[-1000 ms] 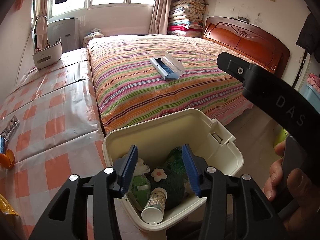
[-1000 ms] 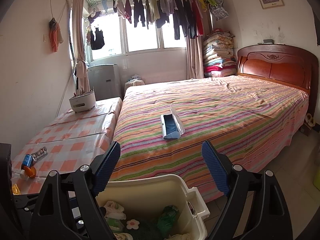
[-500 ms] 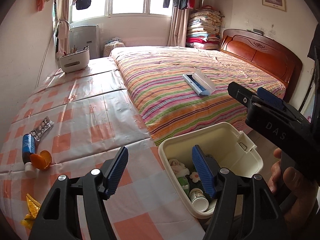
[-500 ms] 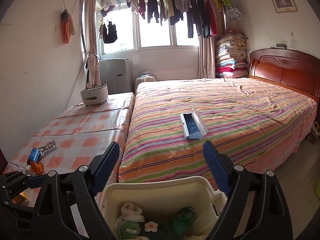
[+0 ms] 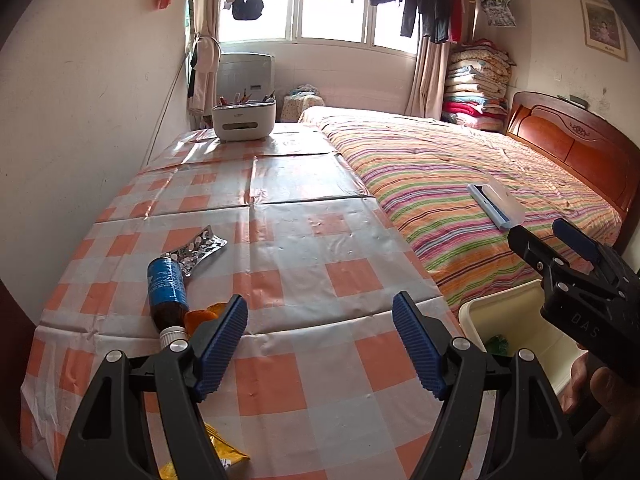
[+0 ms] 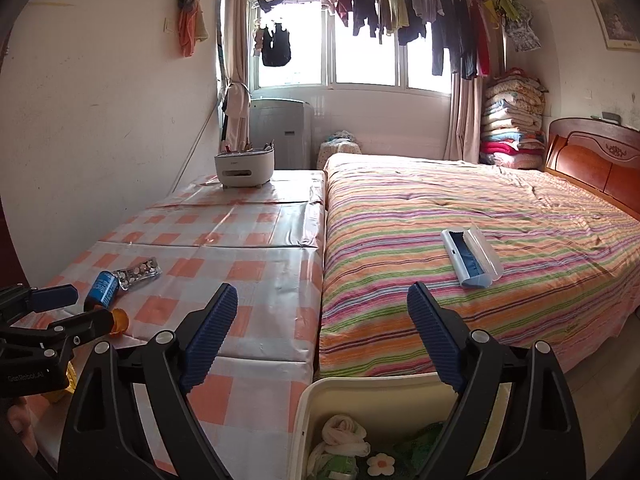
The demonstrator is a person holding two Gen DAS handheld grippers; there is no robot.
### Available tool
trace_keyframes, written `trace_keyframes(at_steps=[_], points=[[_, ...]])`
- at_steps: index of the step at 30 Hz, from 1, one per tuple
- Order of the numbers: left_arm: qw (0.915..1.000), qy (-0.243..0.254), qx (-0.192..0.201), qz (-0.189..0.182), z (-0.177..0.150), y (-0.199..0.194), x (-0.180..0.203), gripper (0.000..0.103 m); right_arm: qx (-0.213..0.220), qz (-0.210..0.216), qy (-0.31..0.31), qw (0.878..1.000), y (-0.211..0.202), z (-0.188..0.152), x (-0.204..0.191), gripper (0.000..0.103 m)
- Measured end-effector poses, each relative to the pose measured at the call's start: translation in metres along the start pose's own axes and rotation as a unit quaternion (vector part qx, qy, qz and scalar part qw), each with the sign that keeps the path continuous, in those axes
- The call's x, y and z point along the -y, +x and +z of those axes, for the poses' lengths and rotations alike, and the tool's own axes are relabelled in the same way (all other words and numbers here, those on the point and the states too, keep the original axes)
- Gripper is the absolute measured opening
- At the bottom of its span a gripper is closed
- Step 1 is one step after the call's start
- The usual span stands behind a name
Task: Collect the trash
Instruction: 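Move both grippers back toward the blue-labelled bottle and orange peel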
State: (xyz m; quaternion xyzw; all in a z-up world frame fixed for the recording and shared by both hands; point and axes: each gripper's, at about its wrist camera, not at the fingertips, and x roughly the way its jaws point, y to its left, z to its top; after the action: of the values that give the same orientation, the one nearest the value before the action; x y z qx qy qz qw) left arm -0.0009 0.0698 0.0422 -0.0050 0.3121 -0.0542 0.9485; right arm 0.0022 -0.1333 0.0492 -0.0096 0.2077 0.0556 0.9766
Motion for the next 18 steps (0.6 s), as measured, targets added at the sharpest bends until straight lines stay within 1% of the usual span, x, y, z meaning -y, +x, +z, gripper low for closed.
trace_keyframes(at_steps=[7,12,15,18], points=[[0.9989,-0.030,-0.010,0.034,0.004,0.004,-0.047,0.073,-0.021,0.040,-0.028,0.999,0.023,-0.001,-0.047,0.086],[0.9970,-0.056,-0.017,0.051,0.001,0.006,-0.080,0.073,-0.034,0.066,-0.043,0.996,0.035,-0.002,-0.076,0.086],[0.9954,-0.066,-0.016,0.067,0.001,0.003,-0.103,0.073,-0.044,0.078,-0.048,0.995,0.042,-0.003,-0.088,0.086],[0.9920,-0.088,-0.011,0.090,-0.001,-0.002,-0.131,0.073,-0.054,0.090,-0.053,0.993,0.048,-0.005,-0.097,0.086]])
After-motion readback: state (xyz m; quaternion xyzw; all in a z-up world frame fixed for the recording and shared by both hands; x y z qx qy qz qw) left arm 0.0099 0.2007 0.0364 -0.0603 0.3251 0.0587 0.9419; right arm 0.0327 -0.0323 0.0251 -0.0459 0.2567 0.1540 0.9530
